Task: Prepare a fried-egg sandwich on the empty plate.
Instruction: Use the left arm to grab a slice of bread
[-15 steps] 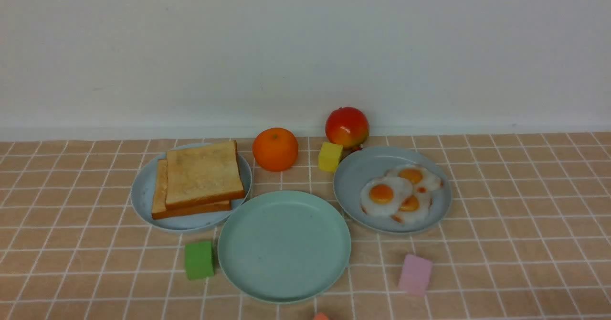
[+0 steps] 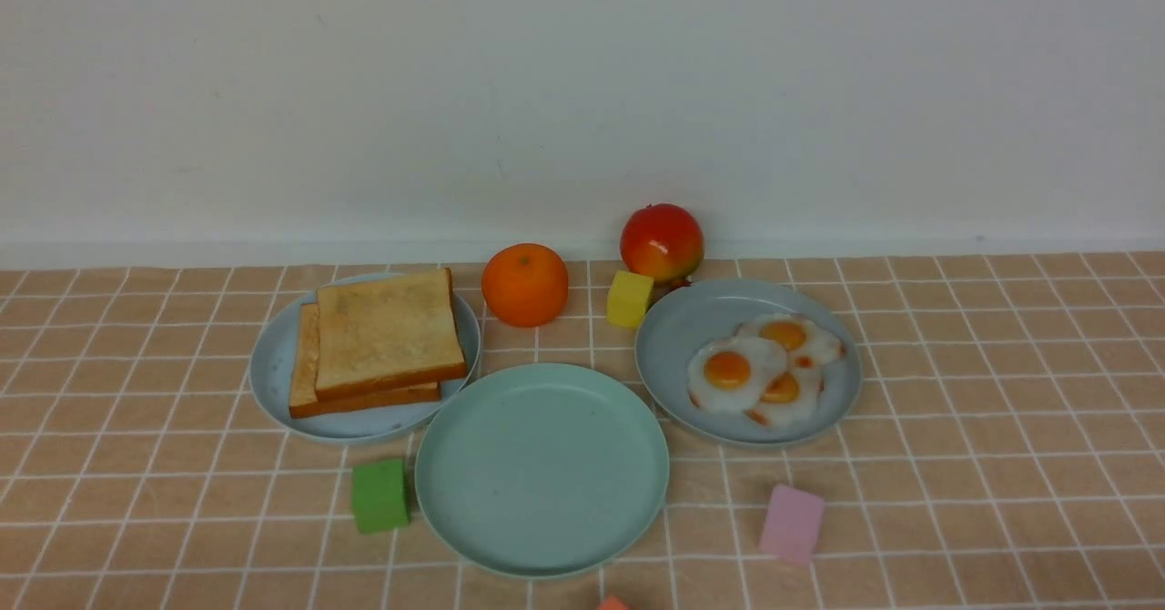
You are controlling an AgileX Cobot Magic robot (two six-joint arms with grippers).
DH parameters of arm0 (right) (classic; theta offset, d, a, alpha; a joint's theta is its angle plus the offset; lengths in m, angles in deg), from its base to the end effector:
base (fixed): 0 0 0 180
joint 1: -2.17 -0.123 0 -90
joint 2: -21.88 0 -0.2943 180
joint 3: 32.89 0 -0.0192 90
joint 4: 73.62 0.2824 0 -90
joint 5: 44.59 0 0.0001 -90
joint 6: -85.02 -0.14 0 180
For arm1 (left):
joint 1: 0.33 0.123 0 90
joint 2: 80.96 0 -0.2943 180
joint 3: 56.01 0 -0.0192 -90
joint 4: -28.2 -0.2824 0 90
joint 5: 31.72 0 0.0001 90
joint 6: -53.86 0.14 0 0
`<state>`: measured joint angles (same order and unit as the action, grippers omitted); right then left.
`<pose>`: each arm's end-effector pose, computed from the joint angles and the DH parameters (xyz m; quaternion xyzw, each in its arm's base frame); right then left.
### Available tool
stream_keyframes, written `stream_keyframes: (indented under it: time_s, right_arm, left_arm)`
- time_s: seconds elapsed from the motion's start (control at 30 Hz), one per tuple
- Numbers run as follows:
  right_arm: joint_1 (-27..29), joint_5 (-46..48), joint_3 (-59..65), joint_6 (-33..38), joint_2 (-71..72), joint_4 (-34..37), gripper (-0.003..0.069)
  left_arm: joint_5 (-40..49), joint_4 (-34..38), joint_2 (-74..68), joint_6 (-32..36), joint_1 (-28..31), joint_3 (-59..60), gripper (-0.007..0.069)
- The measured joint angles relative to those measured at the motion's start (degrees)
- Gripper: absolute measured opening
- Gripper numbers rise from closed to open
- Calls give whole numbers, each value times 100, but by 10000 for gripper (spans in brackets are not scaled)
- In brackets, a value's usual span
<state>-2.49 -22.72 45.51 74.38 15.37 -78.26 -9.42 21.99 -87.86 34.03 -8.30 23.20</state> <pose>0.1211 0.0056 0.1602 0.0207 0.8021 0.0451 0.5952 0.1207 -0.0111 0.1527 -0.0552 0.8085 -0.0957 0.5780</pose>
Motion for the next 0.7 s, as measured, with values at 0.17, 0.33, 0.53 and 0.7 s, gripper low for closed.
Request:
stream_keyframes:
  time_s: [0.17, 0.33, 0.53, 0.7]
  right_arm:
    - [0, 0, 0, 0, 0, 0, 239]
    - [0, 0, 0, 0, 0, 0, 239]
    - [0, 0, 0, 0, 0, 0, 239]
    - [0, -124, 13, 0, 0, 0, 239]
  left_arm:
    - [0, 0, 0, 0, 0, 0, 238]
    - [0, 0, 0, 0, 0, 0, 238]
    - [0, -46, 0, 0, 0, 0, 238]
    - [-27, -127, 0, 0, 0, 0, 238]
